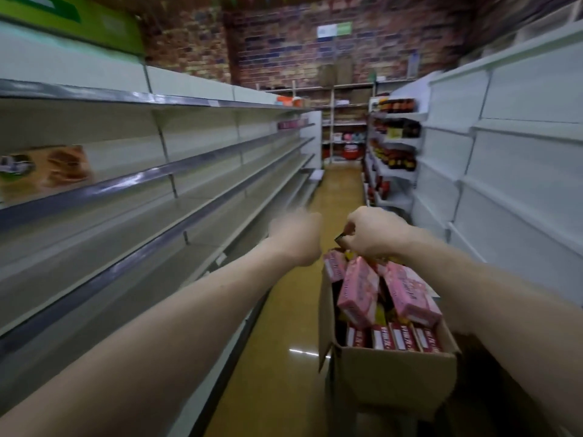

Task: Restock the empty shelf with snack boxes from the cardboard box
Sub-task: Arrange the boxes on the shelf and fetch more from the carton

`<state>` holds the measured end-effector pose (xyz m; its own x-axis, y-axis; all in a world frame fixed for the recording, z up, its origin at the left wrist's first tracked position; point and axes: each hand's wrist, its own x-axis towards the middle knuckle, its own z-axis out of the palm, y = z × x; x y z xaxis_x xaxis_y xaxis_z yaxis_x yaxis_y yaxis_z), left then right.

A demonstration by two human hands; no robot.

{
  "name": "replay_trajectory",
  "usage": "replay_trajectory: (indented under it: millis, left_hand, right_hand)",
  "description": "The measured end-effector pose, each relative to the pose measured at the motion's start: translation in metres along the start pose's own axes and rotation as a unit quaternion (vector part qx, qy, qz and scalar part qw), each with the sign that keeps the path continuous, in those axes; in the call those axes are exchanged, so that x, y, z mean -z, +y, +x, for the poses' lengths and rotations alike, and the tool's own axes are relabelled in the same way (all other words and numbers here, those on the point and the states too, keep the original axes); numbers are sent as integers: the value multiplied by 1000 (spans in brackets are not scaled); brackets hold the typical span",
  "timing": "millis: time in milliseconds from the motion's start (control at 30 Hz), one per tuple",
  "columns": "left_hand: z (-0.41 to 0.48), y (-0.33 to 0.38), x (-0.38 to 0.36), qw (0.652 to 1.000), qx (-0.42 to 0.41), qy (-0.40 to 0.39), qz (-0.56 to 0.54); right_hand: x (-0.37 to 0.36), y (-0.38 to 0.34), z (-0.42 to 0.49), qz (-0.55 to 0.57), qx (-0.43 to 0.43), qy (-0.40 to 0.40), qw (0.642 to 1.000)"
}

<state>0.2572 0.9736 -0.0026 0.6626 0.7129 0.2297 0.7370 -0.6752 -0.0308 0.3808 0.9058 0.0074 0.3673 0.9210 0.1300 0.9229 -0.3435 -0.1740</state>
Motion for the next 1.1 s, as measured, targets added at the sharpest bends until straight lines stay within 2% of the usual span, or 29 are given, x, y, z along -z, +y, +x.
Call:
replay_trajectory:
  millis: [267, 600, 833, 1100]
  left_hand:
    - [112, 32, -47, 994, -57, -60, -69]
    - [215, 66, -114, 983, -61, -131, -115]
    - [280, 113, -171, 964, -19, -190, -184]
    - [317, 170, -265, 904, 82, -290, -302]
  right_hand:
    - [-6, 91, 70, 30, -86, -8, 996]
    - [-38, 199, 137, 56, -150, -27, 987]
    - [-96, 264, 193, 63, -139, -104, 983]
    - [-176, 325, 235, 105, -146, -183, 967]
